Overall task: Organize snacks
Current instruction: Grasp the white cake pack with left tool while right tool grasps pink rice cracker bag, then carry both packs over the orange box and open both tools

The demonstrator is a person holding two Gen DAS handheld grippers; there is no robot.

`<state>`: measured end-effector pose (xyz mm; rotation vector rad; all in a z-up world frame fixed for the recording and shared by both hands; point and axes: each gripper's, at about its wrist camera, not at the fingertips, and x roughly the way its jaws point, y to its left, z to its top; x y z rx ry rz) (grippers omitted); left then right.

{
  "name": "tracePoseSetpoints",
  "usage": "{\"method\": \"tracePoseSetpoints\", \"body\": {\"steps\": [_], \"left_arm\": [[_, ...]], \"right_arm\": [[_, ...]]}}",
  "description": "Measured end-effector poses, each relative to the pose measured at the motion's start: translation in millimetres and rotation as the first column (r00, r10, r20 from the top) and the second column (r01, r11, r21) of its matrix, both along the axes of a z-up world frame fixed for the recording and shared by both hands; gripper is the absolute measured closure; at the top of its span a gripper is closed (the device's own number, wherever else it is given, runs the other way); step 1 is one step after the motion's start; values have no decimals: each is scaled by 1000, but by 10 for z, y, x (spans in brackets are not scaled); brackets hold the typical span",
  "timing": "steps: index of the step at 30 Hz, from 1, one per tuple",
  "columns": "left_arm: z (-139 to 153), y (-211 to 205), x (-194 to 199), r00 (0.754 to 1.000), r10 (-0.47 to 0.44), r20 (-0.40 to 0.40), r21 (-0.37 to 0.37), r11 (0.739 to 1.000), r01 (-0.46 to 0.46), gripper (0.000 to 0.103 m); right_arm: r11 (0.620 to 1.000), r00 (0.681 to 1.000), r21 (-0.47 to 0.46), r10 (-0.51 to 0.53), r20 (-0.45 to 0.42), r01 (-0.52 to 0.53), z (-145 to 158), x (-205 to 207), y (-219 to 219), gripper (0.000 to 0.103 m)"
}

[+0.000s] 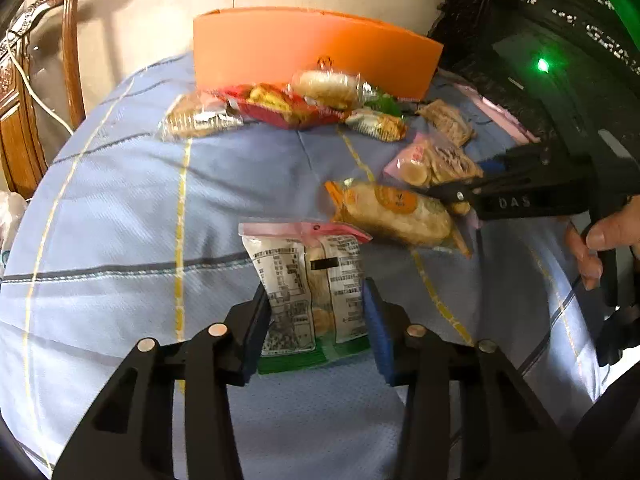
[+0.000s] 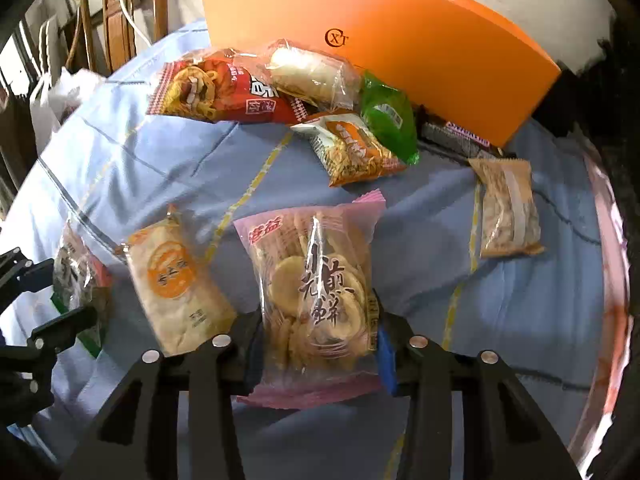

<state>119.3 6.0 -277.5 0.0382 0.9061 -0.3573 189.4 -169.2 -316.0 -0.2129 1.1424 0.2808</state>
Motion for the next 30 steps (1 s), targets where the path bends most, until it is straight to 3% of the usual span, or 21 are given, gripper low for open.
{"method": "tracePoseSetpoints", "body": {"steps": [9, 13, 17, 22, 27, 30], "left_arm": [[387, 228, -25, 996, 33, 81, -62, 998, -28, 60], [657, 252, 10, 990, 30, 137, -74, 997, -20, 60], [984, 253, 163, 980, 28, 198, -92, 996, -10, 60], [1472, 135, 634, 962, 12, 273, -108, 994, 18, 60], [1998, -18, 1379, 945, 18, 325, -137, 990, 28, 60], [2304, -138, 1851, 926, 13, 377, -113, 993, 32, 59]], "right_arm": [[991, 996, 113, -79, 42, 74, 206, -72, -266, 60], [980, 988, 176, -115, 101, 96, 564, -93, -334, 60], [963, 969, 244, -165, 184, 117, 1227, 67, -386, 60], [936, 941, 313, -240, 237, 160, 1735, 417, -497, 60], [921, 924, 342, -284, 255, 189, 2193, 775, -449, 60], [923, 919, 340, -282, 274, 182, 2442, 1072, -366, 59]]}}
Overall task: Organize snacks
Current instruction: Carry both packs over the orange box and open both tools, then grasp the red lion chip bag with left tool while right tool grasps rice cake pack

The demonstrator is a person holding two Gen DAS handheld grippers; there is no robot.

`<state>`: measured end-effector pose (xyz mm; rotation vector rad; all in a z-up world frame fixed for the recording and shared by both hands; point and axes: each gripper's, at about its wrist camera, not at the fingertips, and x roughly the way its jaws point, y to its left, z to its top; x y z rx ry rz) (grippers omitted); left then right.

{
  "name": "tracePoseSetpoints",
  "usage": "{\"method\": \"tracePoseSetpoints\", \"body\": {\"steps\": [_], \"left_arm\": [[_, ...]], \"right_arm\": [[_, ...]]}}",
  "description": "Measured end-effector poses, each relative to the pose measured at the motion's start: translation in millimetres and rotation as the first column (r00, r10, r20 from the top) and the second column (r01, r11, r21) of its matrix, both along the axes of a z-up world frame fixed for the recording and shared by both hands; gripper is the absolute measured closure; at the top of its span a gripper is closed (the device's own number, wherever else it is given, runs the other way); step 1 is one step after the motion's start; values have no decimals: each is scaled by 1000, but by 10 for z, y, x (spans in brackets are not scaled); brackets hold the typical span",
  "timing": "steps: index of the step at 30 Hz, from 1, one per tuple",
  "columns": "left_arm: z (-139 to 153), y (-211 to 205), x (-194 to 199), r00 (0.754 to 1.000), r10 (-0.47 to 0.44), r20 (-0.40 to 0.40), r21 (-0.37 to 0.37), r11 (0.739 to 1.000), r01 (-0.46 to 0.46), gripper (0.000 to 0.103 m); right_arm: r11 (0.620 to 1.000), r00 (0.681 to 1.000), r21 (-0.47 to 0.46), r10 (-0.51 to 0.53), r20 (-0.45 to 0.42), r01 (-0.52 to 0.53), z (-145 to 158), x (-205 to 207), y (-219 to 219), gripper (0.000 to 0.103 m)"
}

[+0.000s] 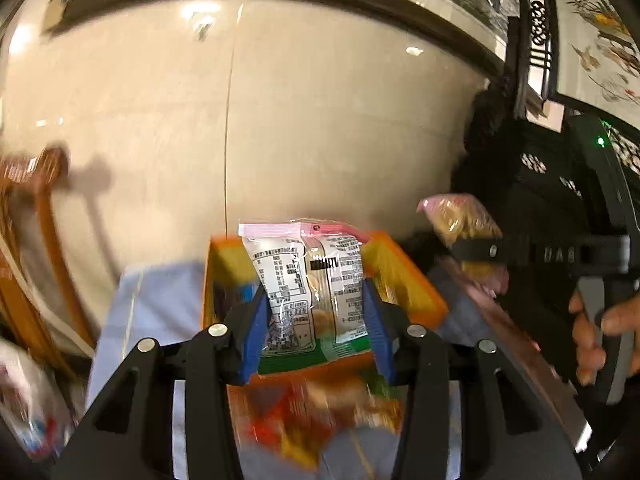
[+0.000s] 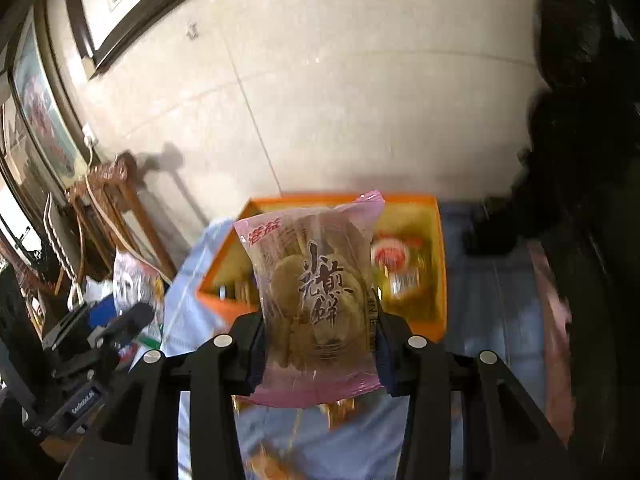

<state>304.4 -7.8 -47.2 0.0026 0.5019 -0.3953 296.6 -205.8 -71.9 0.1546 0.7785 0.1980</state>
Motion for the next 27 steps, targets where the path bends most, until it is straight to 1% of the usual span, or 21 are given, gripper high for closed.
{"method": "tracePoseSetpoints", "body": {"steps": [1, 2, 3, 4, 5, 6, 7, 8, 9, 10, 12, 13, 15, 16, 17, 19, 21, 22, 24, 26, 27], "left_arm": [[53, -30, 119, 1000, 6, 12, 11, 1000, -6, 58], [101, -72, 272, 1000, 15, 19, 25, 1000, -15, 56], [138, -119, 503, 1000, 21, 5, 27, 999, -21, 35], [145, -119, 624, 1000, 26, -10, 19, 999, -26, 4], [121, -116, 753, 999, 41, -30, 16, 999, -40, 4], [48, -95, 867, 995, 80, -59, 43, 996, -77, 5], [-8, -70, 889, 992, 100, -74, 56, 994, -96, 5], [-89, -22, 882, 990, 108, -94, 56, 993, -103, 5], [-216, 55, 809, 990, 97, -105, 47, 995, -92, 5], [-316, 100, 746, 989, 94, -110, 54, 995, -89, 5], [-580, 217, 564, 988, 81, -134, 75, 995, -72, 5], [-769, 287, 409, 987, 63, -147, 83, 995, -51, 5], [-1055, 341, 175, 984, 39, -176, 104, 994, -21, 5], [-1181, 372, 72, 980, 23, -196, 106, 994, -2, 5], [-1302, 361, -24, 976, 11, -215, 117, 993, 15, 5], [-1521, 317, -164, 970, -13, -245, 149, 987, 51, 5], [-1657, 216, -185, 967, -32, -254, 180, 980, 79, 5], [-1684, 183, -169, 967, -34, -253, 196, 977, 86, 5], [-1753, 100, -74, 964, -40, -261, 220, 970, 100, 5], [-1796, 22, 50, 962, -42, -270, 234, 966, 108, 5], [-1854, -48, 70, 961, -49, -273, 250, 961, 120, 5]], "right_arm": [[1000, 1000, -6, 0, 9, 1, 73, 94, 16, 59], [1000, 1000, -5, 6, 21, -5, 131, 227, 16, 53], [1000, 1000, -2, 14, 26, -14, 173, 336, 16, 49], [1000, 1000, -10, 21, 16, -21, 155, 469, 9, 25], [998, 1000, -61, -4, -9, 4, 77, 591, -7, 6], [995, 1000, -94, -24, -17, 22, 42, 606, -24, 6], [992, 999, -123, -35, -26, 32, -12, 604, -38, 6], [991, 999, -130, -29, -36, 24, -96, 554, -52, 6], [991, 999, -133, -17, -38, 11, -192, 464, -50, 6], [992, 999, -126, -2, -44, -3, -272, 384, -42, 6], [996, 996, -64, 60, -65, -64, -504, 129, 23, 6], [994, 992, -44, 98, -80, -102, -623, -1, 86, 6], [979, 977, -50, 192, -92, -197, -926, -390, 302, 6], [968, 967, -66, 233, -105, -241, -1071, -564, 421, 6], [947, 945, -78, 299, -135, -311, -1272, -779, 568, 6], [891, 889, -118, 409, -206, -438, -1620, -1134, 796, 6], [839, 840, -158, 470, -271, -521, -1893, -1397, 943, 7], [823, 824, -163, 488, -288, -545, -1977, -1471, 991, 8], [810, 819, -184, 497, -288, -556, -2051, -1536, 1060, 8], [809, 819, -189, 496, -290, -557, -2125, -1524, 1105, 9], [803, 820, -212, 490, -297, -557, -2175, -1521, 1132, 9]]}}
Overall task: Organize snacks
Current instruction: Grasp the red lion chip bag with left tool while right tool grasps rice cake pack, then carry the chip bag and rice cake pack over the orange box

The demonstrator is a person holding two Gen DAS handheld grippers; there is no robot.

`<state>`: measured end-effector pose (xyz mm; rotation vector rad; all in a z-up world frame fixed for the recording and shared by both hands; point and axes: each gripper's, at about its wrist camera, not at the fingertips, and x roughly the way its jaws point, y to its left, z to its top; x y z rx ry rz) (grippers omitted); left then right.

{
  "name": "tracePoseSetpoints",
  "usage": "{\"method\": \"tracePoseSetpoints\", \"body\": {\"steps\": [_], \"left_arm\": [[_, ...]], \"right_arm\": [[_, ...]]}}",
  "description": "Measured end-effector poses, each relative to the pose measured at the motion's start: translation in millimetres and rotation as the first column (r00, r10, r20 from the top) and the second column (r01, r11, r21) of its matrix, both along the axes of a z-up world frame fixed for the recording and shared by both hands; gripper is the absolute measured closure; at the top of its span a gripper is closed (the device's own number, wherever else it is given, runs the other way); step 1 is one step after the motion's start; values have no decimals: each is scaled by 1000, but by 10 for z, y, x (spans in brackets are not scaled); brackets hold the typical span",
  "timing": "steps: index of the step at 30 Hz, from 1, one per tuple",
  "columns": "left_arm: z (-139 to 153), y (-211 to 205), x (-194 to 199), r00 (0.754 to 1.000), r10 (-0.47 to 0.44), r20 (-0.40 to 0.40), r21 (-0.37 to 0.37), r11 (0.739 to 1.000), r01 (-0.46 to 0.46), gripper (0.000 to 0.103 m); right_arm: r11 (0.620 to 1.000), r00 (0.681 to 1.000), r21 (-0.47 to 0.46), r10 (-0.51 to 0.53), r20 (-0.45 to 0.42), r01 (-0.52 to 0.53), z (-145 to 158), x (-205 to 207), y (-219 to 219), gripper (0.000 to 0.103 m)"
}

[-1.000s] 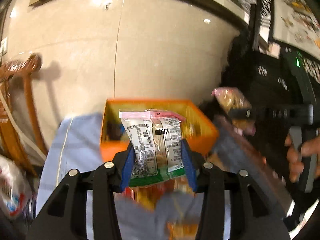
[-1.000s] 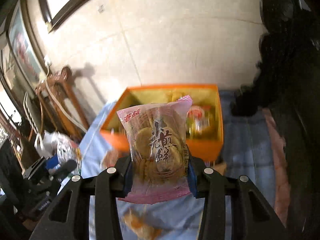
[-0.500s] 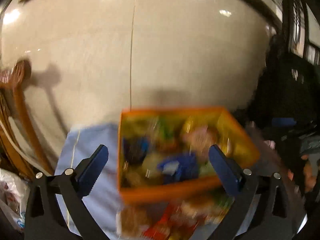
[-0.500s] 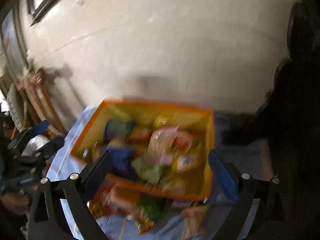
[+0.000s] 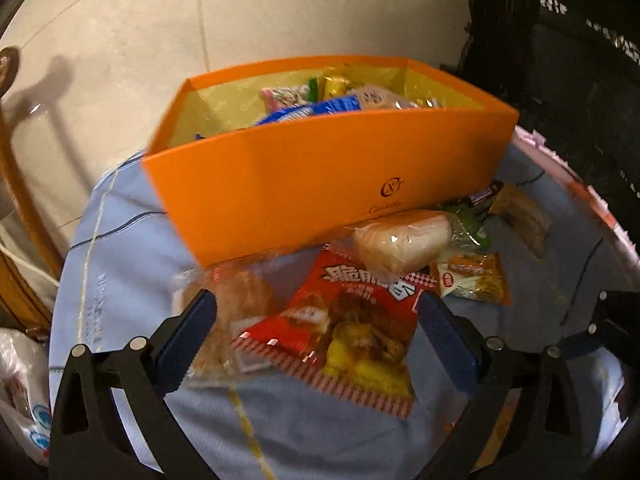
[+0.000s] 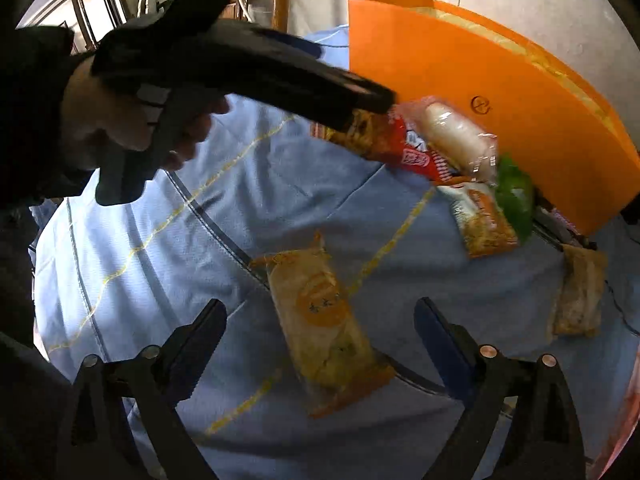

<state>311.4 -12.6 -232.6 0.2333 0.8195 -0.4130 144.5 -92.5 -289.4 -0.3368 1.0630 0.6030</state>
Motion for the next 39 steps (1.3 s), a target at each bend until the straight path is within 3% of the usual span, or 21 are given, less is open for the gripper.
{"method": "tracePoseSetpoints", "body": {"steps": [2, 3, 4, 6, 7, 10, 12, 16, 18, 20, 22, 26, 27, 28, 29, 30, 32, 34, 39], "left_arm": [[-130, -100, 38, 1000, -25, -14, 35, 999, 26, 5], [-193, -162, 32, 999, -44, -19, 61, 997, 45, 16], [-243, -214, 0, 998, -65, -19, 89, 994, 67, 41], [-266, -255, -66, 995, -95, 3, 98, 991, 94, 56], [-253, -248, -78, 995, -103, 3, 76, 992, 103, 66], [-219, -215, -102, 993, -118, 10, 51, 992, 117, 93], [-193, -157, -129, 993, -120, 4, 25, 993, 119, 96], [-223, -83, -268, 990, -142, -17, 13, 990, 142, 96], [-207, -70, -340, 985, -169, -32, -34, 985, 168, 96], [-194, -128, -404, 982, -191, -10, -25, 981, 191, 88], [-191, -234, -469, 978, -209, 25, 8, 978, 209, 4], [-205, -423, -490, 973, -227, 40, 37, 973, 226, 5], [-266, -482, -477, 974, -227, 22, 73, 972, 225, 5], [-314, -505, -466, 974, -224, 12, 104, 969, 222, 19], [-378, -513, -454, 977, -214, 1, 143, 967, 211, 39], [-391, -469, -449, 982, -188, 10, 143, 972, 185, 42], [-348, -386, -438, 987, -160, -20, 78, 984, 161, 43], [-324, -341, -484, 987, -160, -25, 62, 985, 162, 44], [-156, -117, -749, 994, -107, 6, -13, 994, 107, 44]], "right_arm": [[997, 1000, -72, 12, -23, -13, -145, 18, 55, 21], [997, 999, -73, 11, -37, -13, -187, 14, 51, 22], [998, 999, -63, 0, -40, -3, -183, 14, 35, 27], [998, 998, -57, -37, -42, 34, -142, 31, -23, 47], [997, 997, -52, -56, -45, 53, -122, 65, -68, 66], [992, 988, -9, -126, -91, 125, -93, 121, -279, 67], [989, 984, 1, -148, -104, 149, -85, 103, -372, 67], [972, 966, 45, -224, -127, 231, -42, 41, -550, 67], [956, 952, 70, -272, -140, 284, 5, 10, -670, 67], [943, 939, 82, -307, -154, 322, 12, 3, -767, 67], [936, 930, 80, -327, -169, 344, 1, 9, -827, 67], [939, 931, 64, -322, -171, 337, -18, -55, -838, 67], [941, 933, 62, -318, -167, 331, 35, -12, -879, 67], [943, 935, 58, -314, -163, 327, 46, -17, -872, 67], [944, 937, 57, -313, -157, 325, 51, 26, -887, 67], [944, 937, 61, -314, -153, 326, 73, 25, -887, 67], [941, 937, 73, -318, -143, 331, 100, 64, -886, 67], [937, 935, 83, -325, -139, 338, 133, 48, -943, 67], [926, 931, 121, -342, -127, 357, 274, -22, -1026, 67]]}}
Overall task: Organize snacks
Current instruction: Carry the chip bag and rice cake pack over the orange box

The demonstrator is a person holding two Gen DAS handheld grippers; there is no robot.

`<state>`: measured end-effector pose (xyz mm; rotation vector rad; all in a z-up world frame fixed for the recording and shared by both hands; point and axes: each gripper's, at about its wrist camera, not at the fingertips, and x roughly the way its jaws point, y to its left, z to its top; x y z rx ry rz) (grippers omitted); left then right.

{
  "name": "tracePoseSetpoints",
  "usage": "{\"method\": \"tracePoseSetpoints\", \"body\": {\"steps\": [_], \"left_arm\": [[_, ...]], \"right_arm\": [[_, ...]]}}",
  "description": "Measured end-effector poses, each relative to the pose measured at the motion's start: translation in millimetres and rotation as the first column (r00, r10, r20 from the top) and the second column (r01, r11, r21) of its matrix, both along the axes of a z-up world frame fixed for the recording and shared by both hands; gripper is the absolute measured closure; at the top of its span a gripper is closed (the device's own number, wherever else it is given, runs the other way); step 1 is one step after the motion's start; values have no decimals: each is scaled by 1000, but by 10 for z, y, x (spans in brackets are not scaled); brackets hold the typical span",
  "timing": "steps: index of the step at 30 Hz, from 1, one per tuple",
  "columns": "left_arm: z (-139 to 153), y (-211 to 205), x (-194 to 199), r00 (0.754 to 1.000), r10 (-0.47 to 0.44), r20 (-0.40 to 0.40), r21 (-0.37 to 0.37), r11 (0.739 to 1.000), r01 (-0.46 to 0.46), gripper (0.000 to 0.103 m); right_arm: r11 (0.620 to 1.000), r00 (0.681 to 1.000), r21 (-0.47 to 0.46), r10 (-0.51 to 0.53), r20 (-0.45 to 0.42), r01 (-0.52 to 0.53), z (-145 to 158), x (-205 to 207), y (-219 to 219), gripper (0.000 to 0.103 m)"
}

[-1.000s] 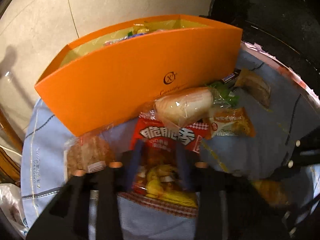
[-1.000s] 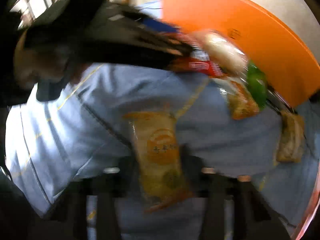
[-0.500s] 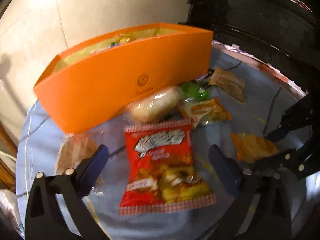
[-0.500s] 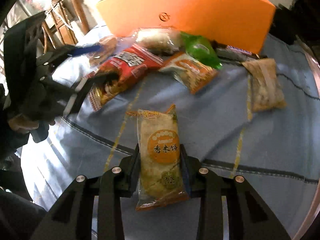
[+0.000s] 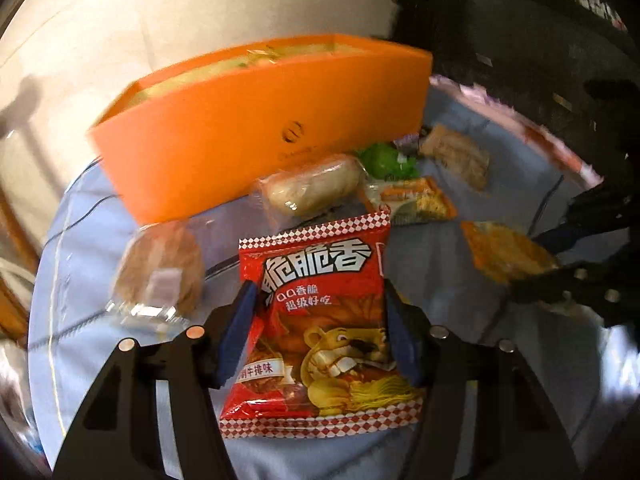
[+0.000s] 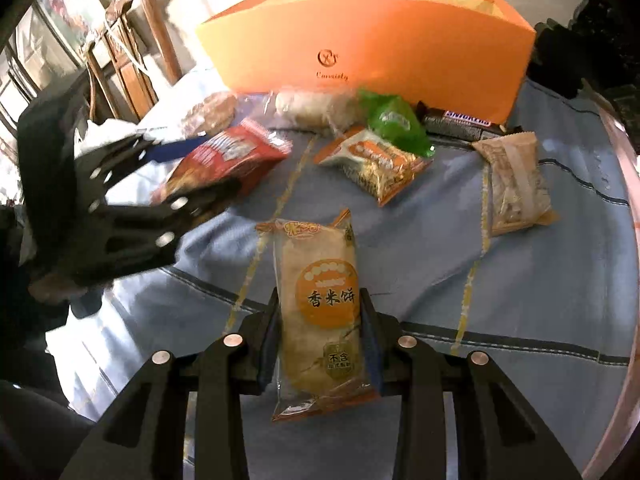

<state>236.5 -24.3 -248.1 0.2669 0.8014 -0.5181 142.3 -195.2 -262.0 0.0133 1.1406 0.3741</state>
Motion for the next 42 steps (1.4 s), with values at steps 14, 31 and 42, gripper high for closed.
{"method": "tracePoseSetpoints", "body": {"steps": [14, 31, 42], "left_arm": [[1116, 306, -354, 978, 150, 143, -127, 983, -132, 43], [1827, 75, -179, 957, 178, 230, -118, 981, -154, 43], [1992, -20, 11, 949, 183, 258, -125, 980, -155, 43]], "right_arm": [[996, 979, 84, -22, 204, 4, 1019, 76, 217, 67], [984, 909, -25, -152, 387, 175, 1876, 262, -17, 67], [979, 883, -58, -148, 446, 193, 2044, 417, -33, 67]]}}
